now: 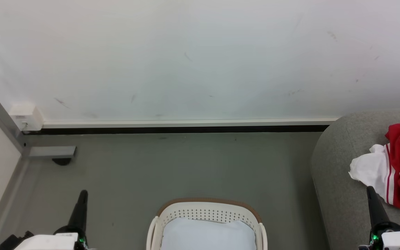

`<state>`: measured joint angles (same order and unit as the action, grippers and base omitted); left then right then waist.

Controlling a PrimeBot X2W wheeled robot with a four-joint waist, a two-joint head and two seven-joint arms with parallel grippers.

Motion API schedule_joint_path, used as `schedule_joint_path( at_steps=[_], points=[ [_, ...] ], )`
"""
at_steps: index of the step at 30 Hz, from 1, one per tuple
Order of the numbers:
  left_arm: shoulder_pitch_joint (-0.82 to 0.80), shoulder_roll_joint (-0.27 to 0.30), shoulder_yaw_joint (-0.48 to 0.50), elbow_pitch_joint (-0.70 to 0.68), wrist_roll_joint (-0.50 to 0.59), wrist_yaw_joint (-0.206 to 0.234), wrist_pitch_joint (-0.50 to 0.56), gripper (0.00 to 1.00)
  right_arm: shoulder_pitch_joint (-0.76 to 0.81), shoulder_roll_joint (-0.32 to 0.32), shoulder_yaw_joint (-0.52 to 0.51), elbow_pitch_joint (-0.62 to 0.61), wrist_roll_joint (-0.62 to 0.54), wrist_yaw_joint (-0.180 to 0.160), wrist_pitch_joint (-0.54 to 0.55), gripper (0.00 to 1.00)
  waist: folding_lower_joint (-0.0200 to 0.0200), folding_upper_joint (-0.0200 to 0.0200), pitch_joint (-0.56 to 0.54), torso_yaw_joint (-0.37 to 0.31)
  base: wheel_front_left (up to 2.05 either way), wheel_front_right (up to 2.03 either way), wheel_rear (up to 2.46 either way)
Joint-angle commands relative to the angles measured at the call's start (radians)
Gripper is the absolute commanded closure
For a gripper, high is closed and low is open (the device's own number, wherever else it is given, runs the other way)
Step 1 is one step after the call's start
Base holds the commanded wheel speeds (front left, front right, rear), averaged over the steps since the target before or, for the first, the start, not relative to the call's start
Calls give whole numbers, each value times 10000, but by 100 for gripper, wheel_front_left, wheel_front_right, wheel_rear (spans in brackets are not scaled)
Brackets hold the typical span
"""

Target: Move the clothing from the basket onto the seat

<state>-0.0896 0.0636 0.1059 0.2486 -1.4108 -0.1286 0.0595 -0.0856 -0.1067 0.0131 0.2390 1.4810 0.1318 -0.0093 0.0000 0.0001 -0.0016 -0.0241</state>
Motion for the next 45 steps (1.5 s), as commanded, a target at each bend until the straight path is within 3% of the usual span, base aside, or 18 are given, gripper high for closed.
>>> schedule_joint_path(
  at_steps=[1,29,45],
  points=[
    [-147,-4,50,-26,-281,-28,63,100,-181,-108,-68,3,206,-16,65,100,0,-1,1,11,0,0,0],
    [-316,-135,120,39,-2093,-36,599,100,-304,-127,-404,66,2120,-21,534,100,0,-1,19,240,0,0,0],
    [-311,-133,118,39,-2064,-36,601,100,-300,-77,-445,72,2025,-21,590,100,0,-1,19,242,0,0,0]
  ],
)
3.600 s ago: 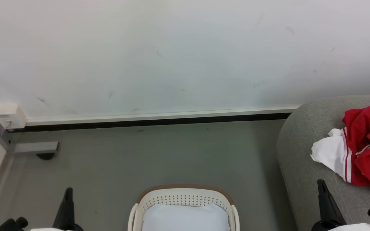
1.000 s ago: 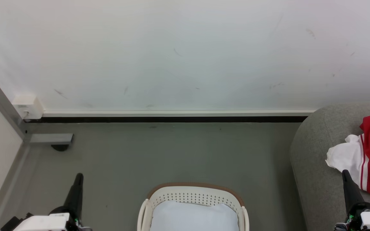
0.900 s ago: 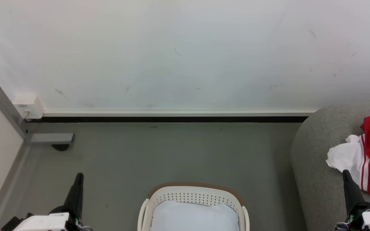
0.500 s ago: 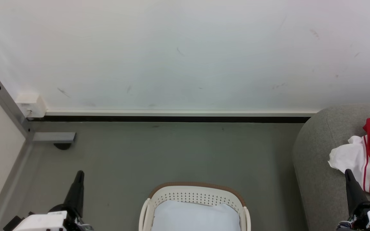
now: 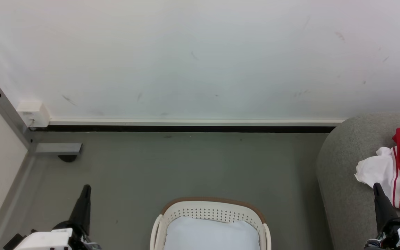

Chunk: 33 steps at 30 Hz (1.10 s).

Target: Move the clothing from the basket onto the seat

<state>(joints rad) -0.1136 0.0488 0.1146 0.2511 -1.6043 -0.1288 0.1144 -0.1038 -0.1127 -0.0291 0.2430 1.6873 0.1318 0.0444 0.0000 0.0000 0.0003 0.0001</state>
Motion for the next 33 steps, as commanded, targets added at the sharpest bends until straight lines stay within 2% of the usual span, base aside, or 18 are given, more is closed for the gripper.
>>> schedule_joint_path(
  at_steps=[1,33],
  points=[
    [-71,15,32,14,-129,-34,52,100,-118,-15,-27,32,-42,-21,53,100,0,0,0,-1,0,0,0],
    [-71,16,31,13,-129,-35,52,100,-121,45,-119,43,-126,-21,126,100,0,0,0,-1,0,0,0]
  ],
)
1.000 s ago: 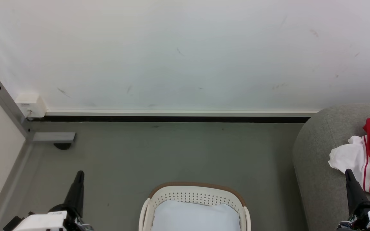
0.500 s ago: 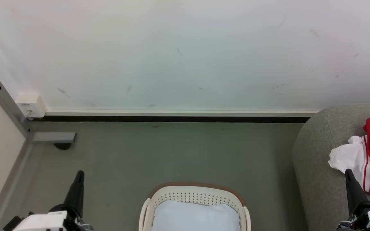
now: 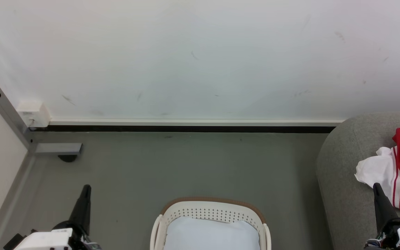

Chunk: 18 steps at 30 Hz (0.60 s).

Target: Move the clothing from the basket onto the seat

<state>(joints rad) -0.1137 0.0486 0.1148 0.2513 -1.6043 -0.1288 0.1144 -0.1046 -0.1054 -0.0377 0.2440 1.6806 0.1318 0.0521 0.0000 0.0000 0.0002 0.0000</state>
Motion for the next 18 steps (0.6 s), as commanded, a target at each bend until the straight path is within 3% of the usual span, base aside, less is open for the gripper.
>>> schedule_joint_path(
  at_steps=[1,18],
  points=[
    [-70,18,29,12,-129,-35,52,100,-112,-28,-33,33,-59,-21,49,100,0,0,0,0,0,0,0],
    [-69,18,29,12,-129,-35,53,100,-116,6,-80,38,-111,-21,76,100,0,0,0,0,0,0,0]
  ],
)
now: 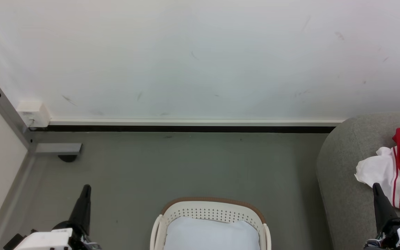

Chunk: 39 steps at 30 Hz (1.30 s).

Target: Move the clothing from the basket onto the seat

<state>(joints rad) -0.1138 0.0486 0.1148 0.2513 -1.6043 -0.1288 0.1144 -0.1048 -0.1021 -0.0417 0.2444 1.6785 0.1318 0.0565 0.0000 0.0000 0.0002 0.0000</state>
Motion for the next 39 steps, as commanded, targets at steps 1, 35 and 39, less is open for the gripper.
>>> schedule_joint_path(
  at_steps=[1,35,39],
  points=[
    [-68,18,29,12,-129,-35,53,100,-114,-24,-43,34,-83,-21,24,100,0,0,0,0,0,0,0],
    [-69,18,29,13,-129,-35,53,100,-122,39,-124,42,-165,-21,109,100,0,0,0,0,0,0,0],
    [-69,18,29,13,-129,-35,53,100,-123,46,-131,42,-167,-21,121,100,0,0,0,0,0,0,0]
  ],
)
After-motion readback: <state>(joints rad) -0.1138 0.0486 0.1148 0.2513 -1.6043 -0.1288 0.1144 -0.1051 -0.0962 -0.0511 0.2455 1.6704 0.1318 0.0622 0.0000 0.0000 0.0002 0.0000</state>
